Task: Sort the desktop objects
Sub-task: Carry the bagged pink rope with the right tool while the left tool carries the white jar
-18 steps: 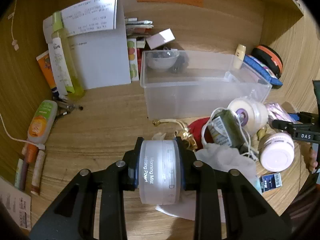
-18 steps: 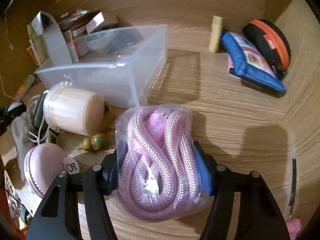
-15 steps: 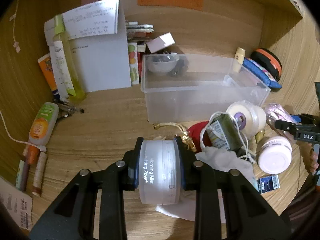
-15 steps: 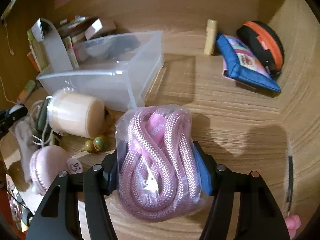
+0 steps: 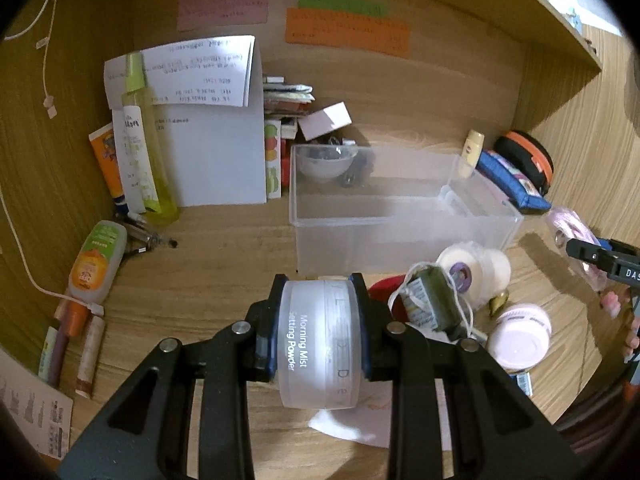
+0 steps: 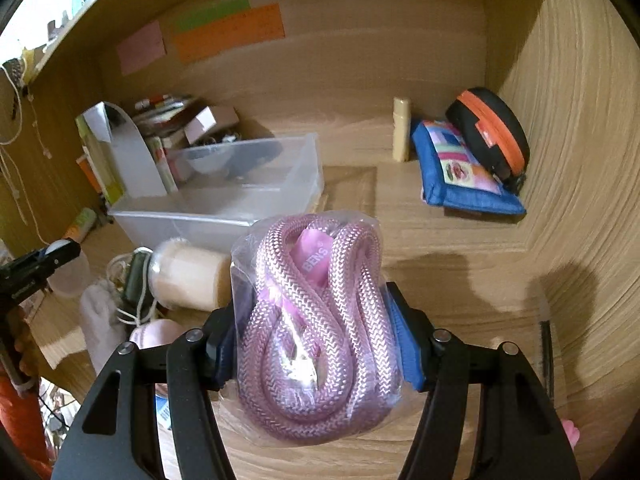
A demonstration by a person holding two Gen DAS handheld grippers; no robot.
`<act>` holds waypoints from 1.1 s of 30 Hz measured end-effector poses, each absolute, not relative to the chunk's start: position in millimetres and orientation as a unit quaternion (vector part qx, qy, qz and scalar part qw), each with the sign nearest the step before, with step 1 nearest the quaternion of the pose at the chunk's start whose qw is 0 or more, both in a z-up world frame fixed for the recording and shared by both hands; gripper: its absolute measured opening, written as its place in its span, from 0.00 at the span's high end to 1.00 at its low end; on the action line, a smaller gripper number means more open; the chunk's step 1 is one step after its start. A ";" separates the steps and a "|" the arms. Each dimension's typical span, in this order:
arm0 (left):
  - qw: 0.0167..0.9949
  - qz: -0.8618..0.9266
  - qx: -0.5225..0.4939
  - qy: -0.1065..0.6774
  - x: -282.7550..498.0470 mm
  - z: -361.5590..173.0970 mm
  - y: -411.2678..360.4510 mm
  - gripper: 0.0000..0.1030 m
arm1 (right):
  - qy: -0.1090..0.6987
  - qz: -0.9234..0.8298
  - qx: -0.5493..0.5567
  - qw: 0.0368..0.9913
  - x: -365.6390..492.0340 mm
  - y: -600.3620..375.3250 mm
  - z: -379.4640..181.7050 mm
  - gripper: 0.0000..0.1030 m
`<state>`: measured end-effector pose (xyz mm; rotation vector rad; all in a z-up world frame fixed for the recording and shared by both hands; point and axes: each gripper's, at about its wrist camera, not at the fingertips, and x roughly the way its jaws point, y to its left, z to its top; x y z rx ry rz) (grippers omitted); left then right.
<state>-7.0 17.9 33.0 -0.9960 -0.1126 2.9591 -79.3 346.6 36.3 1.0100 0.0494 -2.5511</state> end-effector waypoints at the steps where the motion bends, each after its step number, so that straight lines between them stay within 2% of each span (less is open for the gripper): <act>1: 0.008 0.948 -0.316 -0.037 -6.7 34.4 18.0 0.72 | 0.013 -0.912 0.359 0.199 -79.5 346.4 38.3 0.42; 33: 0.030 0.955 -0.293 -0.019 -71.7 89.5 24.0 0.72 | 0.022 -0.907 0.317 0.277 -128.4 277.0 81.0 0.42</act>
